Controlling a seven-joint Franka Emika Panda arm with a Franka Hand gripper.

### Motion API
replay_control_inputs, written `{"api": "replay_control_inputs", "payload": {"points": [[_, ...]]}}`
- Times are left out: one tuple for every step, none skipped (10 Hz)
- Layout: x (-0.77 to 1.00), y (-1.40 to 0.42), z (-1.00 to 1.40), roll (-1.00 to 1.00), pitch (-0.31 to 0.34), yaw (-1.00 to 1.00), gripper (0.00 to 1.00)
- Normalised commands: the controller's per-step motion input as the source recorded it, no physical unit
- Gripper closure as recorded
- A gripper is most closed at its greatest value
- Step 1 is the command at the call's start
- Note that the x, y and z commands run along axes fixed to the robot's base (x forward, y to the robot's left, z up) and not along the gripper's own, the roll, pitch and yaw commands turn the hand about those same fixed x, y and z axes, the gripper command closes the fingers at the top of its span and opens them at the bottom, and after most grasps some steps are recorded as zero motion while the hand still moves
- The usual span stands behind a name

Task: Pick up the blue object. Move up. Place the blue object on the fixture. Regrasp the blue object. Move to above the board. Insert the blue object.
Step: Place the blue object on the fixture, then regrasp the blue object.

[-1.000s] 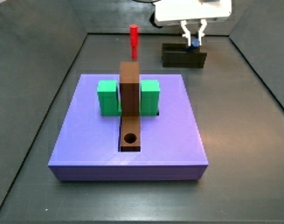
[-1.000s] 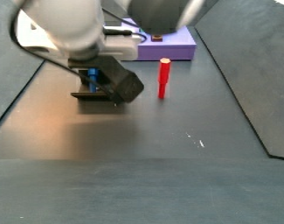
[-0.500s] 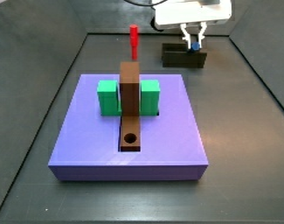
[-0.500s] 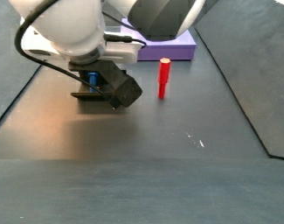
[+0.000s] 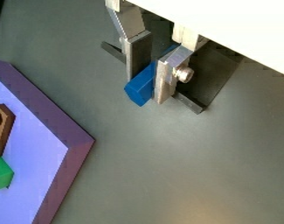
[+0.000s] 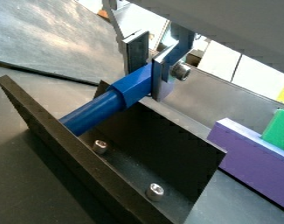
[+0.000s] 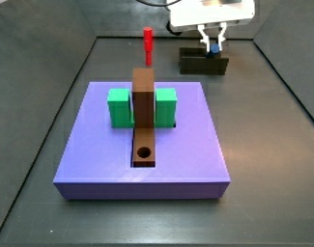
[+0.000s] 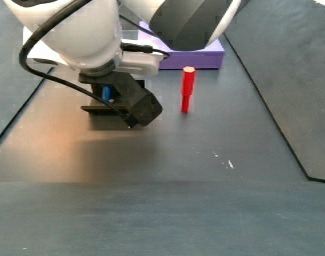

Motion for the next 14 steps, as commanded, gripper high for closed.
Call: {"api": "replay_control_inputs", "payload": {"points": [[0.0, 0.0, 0.0, 0.0, 0.0, 0.0, 0.0], [-0.01, 0.0, 0.0, -0.03, 0.0, 0.0, 0.0], [-0.06, 0.0, 0.19, 0.0, -0.051, 0.0, 0.0], [0.32, -0.06, 0.8, 0.0, -0.034, -0.25, 0.0], [0.27, 0.0, 0.77, 0.11, -0.246, -0.26, 0.0], [0.25, 0.0, 0.72, 0.56, -0.303, -0.1, 0.0], [0.14, -0.09, 0.57, 1.0, -0.263, -0.01, 0.0], [0.13, -0.1, 0.29, 1.0, -0.151, 0.0, 0.0], [0.07, -0.08, -0.01, 1.0, -0.137, 0.11, 0.0], [0.07, -0.09, 0.0, 1.0, -0.083, 0.15, 0.0], [0.01, -0.09, 0.0, 1.0, -0.006, 0.17, 0.0], [0.0, -0.09, 0.0, 1.0, 0.0, 0.17, 0.0], [0.0, -0.12, 0.03, 1.0, 0.0, 0.2, 0.0], [0.02, -0.11, 0.04, 1.0, 0.0, 0.21, 0.0]]}}
